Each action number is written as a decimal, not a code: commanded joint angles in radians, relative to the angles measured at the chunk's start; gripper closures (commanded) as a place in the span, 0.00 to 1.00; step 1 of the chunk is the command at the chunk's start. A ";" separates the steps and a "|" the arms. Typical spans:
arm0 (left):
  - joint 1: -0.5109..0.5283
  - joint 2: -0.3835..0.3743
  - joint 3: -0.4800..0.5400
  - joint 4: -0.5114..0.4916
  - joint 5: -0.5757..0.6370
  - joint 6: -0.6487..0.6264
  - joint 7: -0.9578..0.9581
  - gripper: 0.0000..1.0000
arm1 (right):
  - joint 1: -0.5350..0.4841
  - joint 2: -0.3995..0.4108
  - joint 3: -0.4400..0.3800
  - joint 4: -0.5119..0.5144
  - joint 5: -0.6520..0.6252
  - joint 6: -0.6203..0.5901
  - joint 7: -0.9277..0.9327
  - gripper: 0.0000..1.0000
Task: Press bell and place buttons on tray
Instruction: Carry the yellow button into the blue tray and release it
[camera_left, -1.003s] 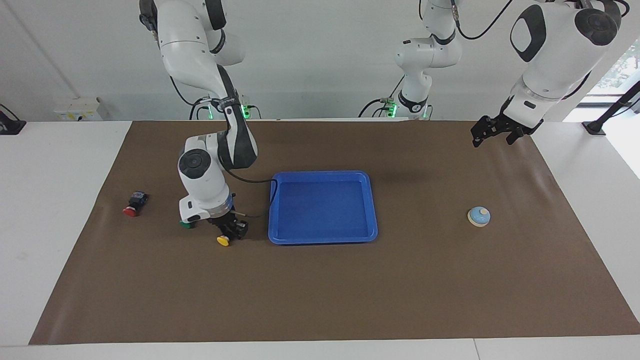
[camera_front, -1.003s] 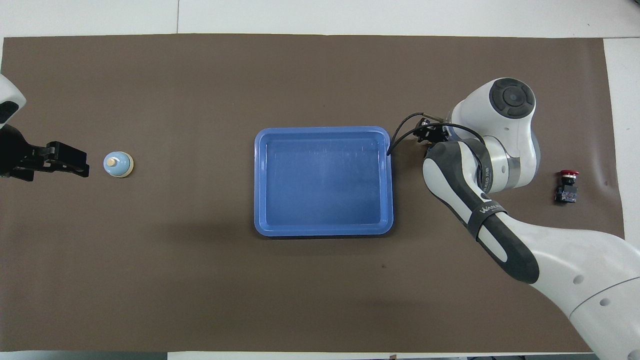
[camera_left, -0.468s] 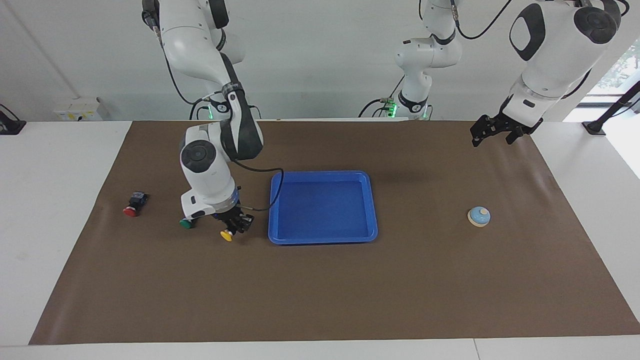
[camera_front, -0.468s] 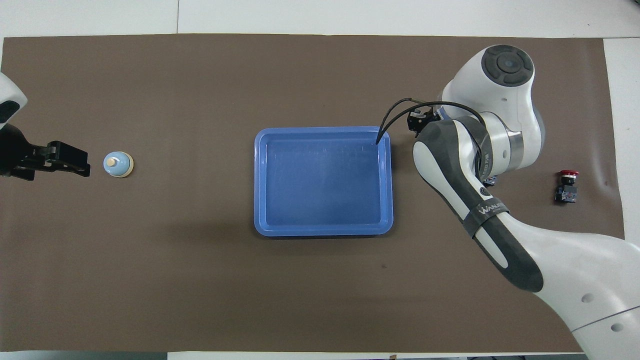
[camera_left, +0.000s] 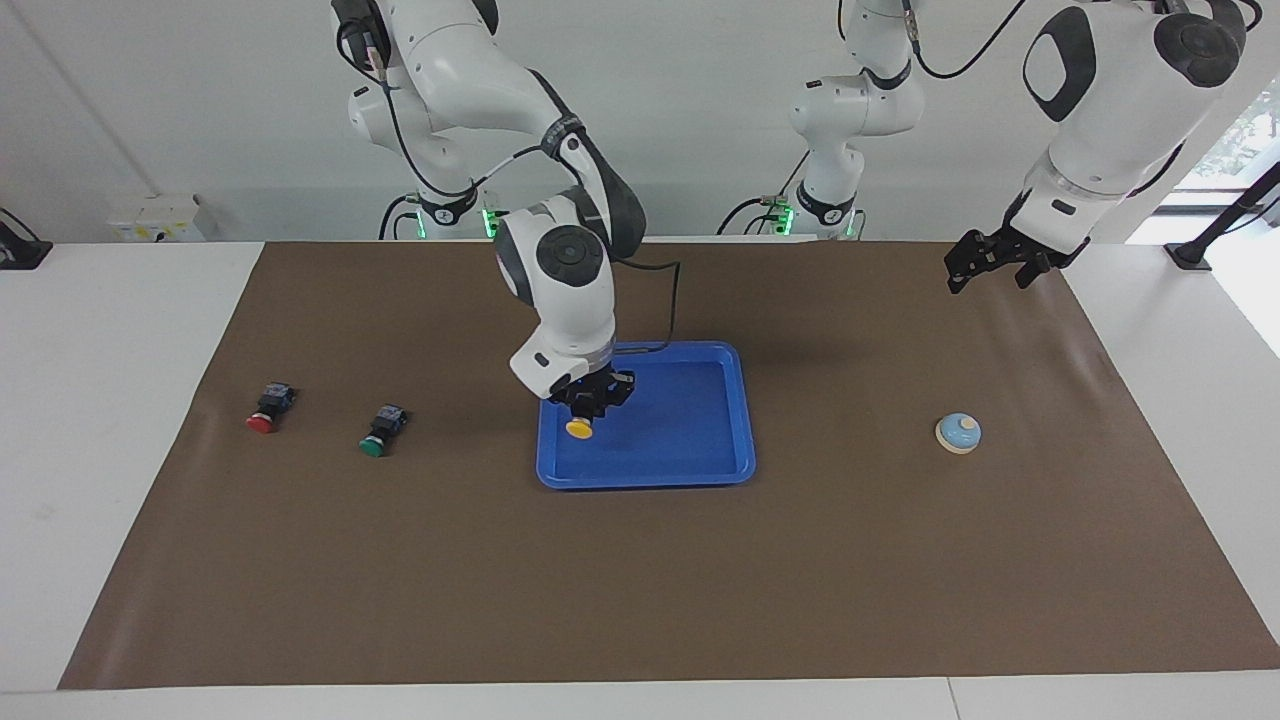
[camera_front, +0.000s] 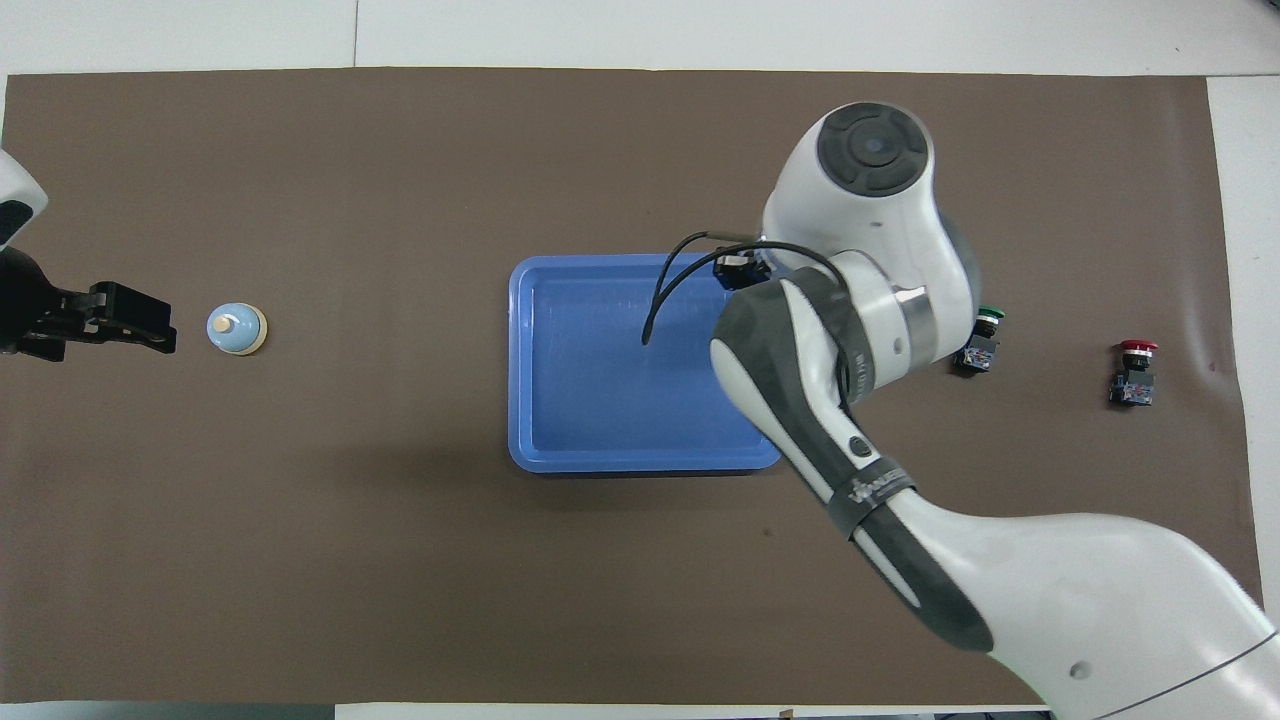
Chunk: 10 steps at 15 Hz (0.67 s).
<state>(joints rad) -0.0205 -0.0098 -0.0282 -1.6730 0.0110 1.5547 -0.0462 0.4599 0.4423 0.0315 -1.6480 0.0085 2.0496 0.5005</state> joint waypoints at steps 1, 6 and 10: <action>-0.001 -0.010 0.004 0.004 -0.005 -0.013 -0.006 0.00 | -0.004 -0.010 -0.002 -0.090 0.007 0.099 -0.076 1.00; -0.001 -0.010 0.004 0.004 -0.005 -0.013 -0.006 0.00 | 0.023 -0.016 -0.004 -0.190 0.008 0.199 -0.071 1.00; -0.001 -0.010 0.004 0.004 -0.005 -0.013 -0.006 0.00 | 0.014 -0.016 -0.004 -0.173 0.010 0.184 -0.019 0.00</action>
<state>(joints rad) -0.0205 -0.0098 -0.0282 -1.6730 0.0110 1.5547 -0.0462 0.4803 0.4475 0.0275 -1.8062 0.0094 2.2305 0.4492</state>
